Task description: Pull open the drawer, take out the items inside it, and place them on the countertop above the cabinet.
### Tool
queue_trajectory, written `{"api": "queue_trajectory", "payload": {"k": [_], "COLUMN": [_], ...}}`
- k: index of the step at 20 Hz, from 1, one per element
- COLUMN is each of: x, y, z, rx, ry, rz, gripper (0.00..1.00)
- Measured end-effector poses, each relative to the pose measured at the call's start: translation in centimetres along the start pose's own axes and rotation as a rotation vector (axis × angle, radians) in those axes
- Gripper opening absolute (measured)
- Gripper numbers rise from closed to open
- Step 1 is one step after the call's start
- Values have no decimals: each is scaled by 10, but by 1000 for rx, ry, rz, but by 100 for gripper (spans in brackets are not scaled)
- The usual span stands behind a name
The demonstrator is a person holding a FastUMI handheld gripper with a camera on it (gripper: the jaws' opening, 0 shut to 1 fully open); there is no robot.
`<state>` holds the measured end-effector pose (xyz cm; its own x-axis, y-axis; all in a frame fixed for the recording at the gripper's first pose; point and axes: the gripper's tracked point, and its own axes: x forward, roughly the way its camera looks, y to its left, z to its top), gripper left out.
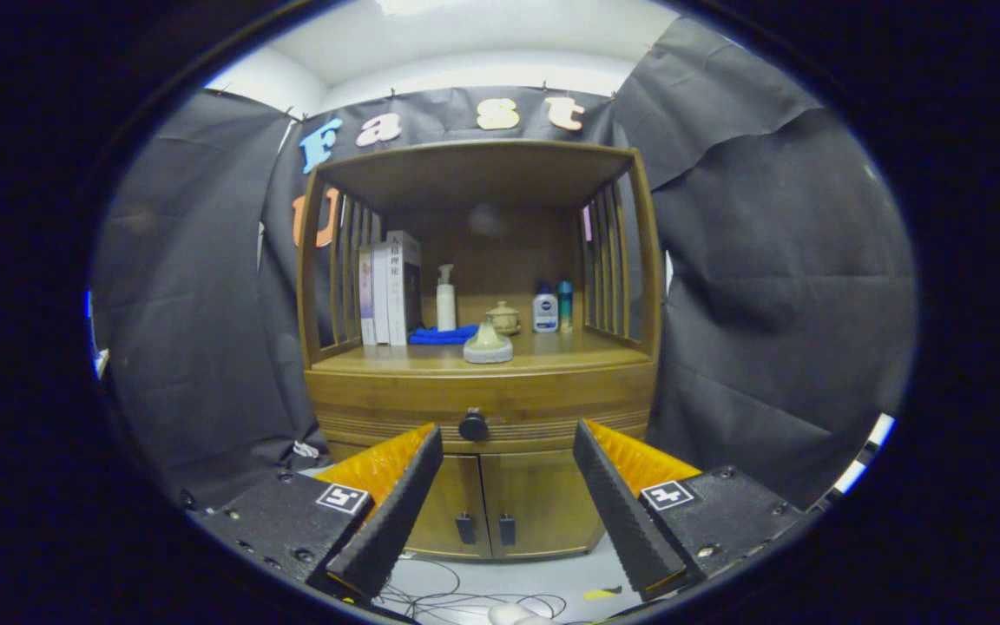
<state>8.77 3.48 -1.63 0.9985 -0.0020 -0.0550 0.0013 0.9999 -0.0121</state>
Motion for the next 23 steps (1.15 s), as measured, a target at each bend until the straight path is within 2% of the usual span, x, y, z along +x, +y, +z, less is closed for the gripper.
{"api": "queue_trajectory", "payload": {"k": [4, 9, 23], "x": [-39, -62, -75], "y": [-18, -30, -24], "z": [-7, -21, -8], "rx": [23, -15, -22], "ry": [-4, 11, -19], "rz": [-32, -42, 0], "gripper": [99, 99, 99]}}
